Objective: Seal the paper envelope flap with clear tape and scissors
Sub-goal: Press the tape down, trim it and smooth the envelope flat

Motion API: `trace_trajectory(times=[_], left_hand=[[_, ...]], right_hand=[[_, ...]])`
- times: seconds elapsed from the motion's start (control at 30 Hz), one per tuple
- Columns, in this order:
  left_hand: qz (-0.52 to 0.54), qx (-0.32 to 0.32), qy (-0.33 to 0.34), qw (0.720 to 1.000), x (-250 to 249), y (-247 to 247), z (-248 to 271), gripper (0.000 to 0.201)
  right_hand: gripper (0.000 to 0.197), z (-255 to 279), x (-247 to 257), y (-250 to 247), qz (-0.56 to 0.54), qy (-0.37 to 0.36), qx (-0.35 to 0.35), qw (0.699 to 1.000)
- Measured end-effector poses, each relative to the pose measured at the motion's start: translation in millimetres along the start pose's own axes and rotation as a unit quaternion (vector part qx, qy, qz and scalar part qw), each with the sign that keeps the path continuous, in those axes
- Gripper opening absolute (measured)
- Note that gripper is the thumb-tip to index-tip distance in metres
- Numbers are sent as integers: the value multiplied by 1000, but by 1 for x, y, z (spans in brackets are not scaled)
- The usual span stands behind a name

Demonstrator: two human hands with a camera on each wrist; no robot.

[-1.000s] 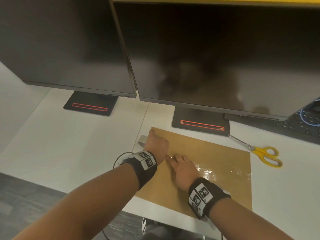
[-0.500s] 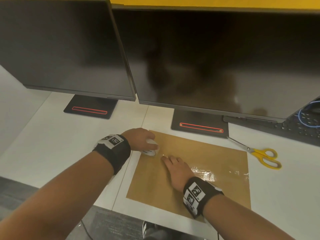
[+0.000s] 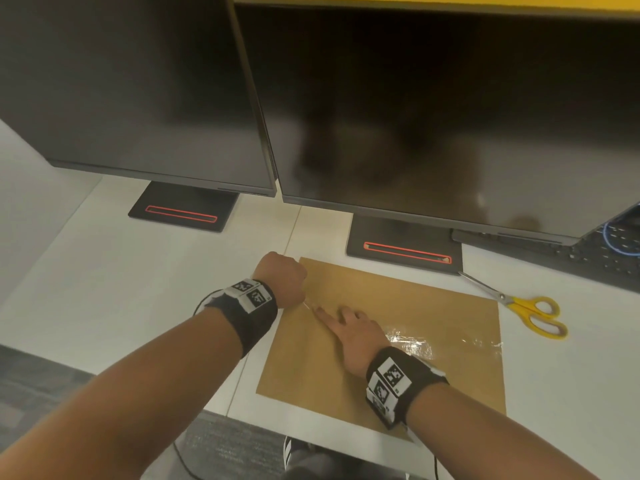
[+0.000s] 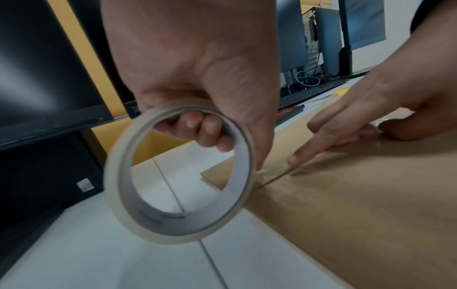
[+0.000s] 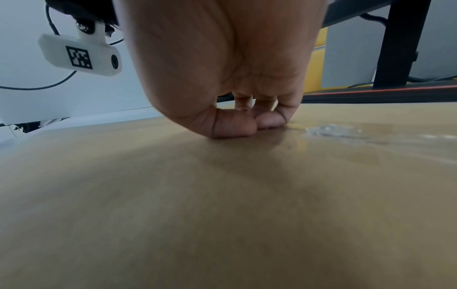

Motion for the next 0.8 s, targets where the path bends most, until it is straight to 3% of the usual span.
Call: trace_trajectory(times=[0.33, 0.57, 0.7, 0.8], left_hand=[[-88, 16, -24, 996, -29, 1, 0, 18], [-61, 6, -35, 998, -28, -2, 4, 21], [-56, 13, -27, 998, -24, -2, 4, 20], [-41, 41, -28, 998, -11, -4, 2, 42]], right_hand=[[97, -3, 1, 1, 6, 4, 13, 1000], [58, -7, 30, -12, 6, -38, -61, 997], [67, -17, 32, -15, -40, -17, -57, 997], [68, -19, 30, -10, -12, -17, -38, 999]])
Point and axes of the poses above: each hand's wrist, its own z-axis away from the middle knuckle, its own y-axis out of the palm, x = y × z, the point moved 7 cm from there along -z, towards the middle knuckle, and after that the axes turned 9 degrees about -x, right-handed, at the moved point
